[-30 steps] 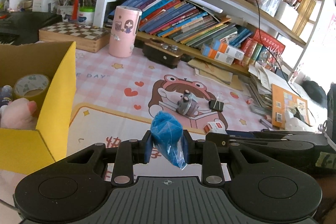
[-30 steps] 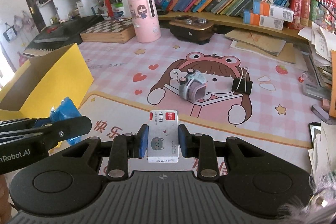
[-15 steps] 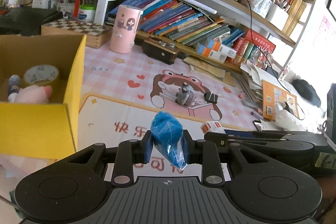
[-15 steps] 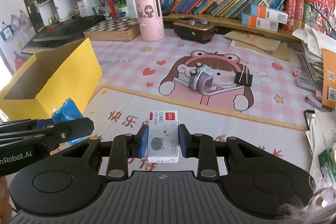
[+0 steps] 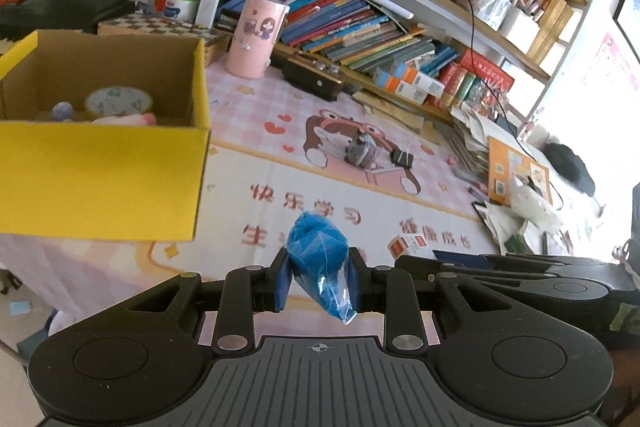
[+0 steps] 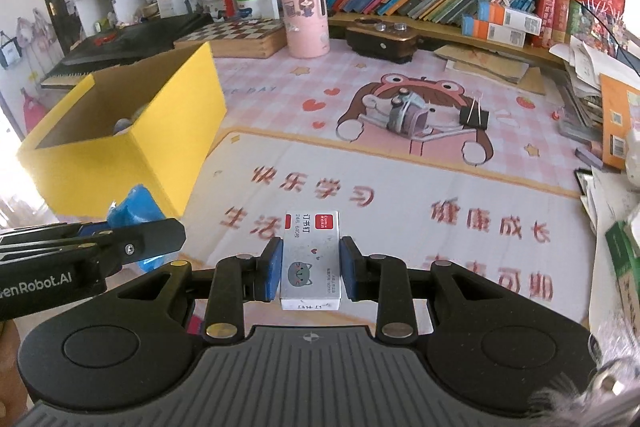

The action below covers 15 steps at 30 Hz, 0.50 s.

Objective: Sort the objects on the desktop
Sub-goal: 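Carry the blue bag and eraser box toward the yellow box with both tools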

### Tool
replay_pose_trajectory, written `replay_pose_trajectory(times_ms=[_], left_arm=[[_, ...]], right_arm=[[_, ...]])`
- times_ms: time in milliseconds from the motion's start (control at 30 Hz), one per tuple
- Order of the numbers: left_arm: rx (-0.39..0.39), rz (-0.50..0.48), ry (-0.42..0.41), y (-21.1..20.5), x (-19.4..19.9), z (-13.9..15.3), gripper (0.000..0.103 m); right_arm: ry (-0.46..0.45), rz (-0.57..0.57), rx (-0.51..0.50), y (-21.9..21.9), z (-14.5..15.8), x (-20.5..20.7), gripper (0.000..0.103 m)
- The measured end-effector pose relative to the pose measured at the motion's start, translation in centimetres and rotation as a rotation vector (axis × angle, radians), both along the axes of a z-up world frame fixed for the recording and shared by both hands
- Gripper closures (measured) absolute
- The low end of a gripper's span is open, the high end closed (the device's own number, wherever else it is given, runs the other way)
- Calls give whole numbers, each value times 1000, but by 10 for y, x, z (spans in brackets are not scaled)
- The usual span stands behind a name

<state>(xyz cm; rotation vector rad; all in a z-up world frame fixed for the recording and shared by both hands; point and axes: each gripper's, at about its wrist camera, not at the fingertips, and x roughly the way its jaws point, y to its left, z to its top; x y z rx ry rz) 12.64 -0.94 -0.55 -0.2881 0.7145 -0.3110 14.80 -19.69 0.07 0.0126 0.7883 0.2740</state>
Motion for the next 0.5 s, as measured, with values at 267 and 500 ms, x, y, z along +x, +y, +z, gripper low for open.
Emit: replay_pose_trajectory(times_ms=[267, 500], left_arm=[[5, -29, 17, 26, -35, -5, 76], [6, 4, 30, 60, -62, -9, 76]], right_arm=[[27, -26, 2, 27, -7, -41, 75], [41, -17, 12, 57, -13, -70, 75]])
